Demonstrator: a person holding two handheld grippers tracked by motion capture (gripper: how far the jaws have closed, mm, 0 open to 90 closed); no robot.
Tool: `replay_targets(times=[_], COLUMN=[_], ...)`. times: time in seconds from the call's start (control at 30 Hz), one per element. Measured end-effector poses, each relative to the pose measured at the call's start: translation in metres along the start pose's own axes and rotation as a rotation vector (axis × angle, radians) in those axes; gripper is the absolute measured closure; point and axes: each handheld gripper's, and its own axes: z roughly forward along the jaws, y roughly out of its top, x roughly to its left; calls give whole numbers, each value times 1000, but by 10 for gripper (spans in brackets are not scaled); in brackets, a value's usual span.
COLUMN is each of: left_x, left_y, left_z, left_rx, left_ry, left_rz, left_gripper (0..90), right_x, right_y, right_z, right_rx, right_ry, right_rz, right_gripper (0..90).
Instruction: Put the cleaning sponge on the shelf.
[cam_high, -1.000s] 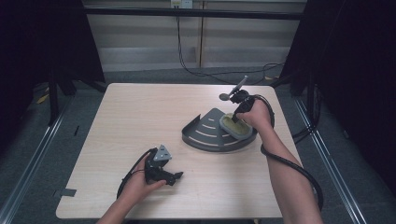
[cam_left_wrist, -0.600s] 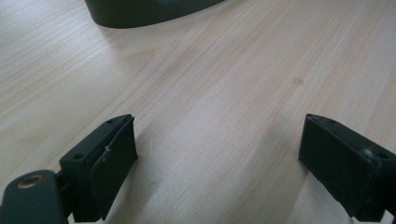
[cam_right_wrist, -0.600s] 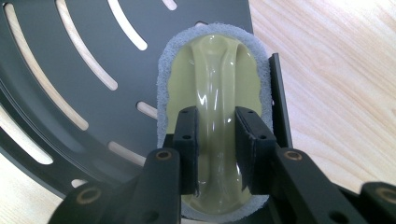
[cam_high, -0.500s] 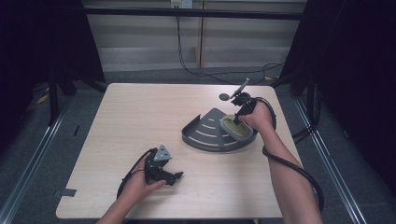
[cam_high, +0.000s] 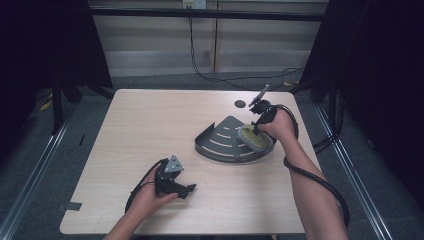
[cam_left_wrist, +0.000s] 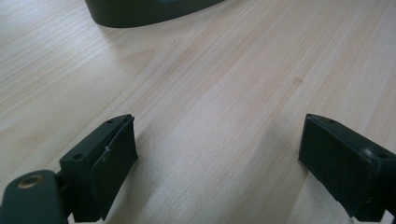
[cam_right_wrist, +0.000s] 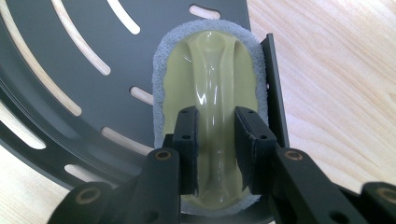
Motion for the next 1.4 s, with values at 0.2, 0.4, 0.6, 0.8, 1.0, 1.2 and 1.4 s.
replay_targets(times=[0.2, 0.4, 0.6, 0.8, 1.0, 1.2, 1.4], left_x=[0, 0, 0, 0, 0, 0, 0], left_y=[0, 0, 0, 0, 0, 0, 0], left_z=[0, 0, 0, 0, 0, 0, 0], left_rx=[0, -1, -1, 3, -1, -1, -1], left_ry=[0, -1, -1, -1, -1, 0, -1], left_rz=[0, 1, 1, 1, 1, 1, 1], left_gripper=[106, 107, 107, 106, 107, 107, 107], right_x=[-1, -2, -3, -5, -4, -5, -4], right_y=[0, 1, 0, -1, -2, -4, -3], right_z=[0, 1, 2, 3, 6, 8, 7], right_rx=[9, 21, 31, 40, 51, 48, 57], right_ry=[4, 8, 12, 15, 12, 11, 1], right_rz=[11, 7, 8, 7, 8, 17, 32], right_gripper=[714, 714, 710, 701, 694, 674, 625])
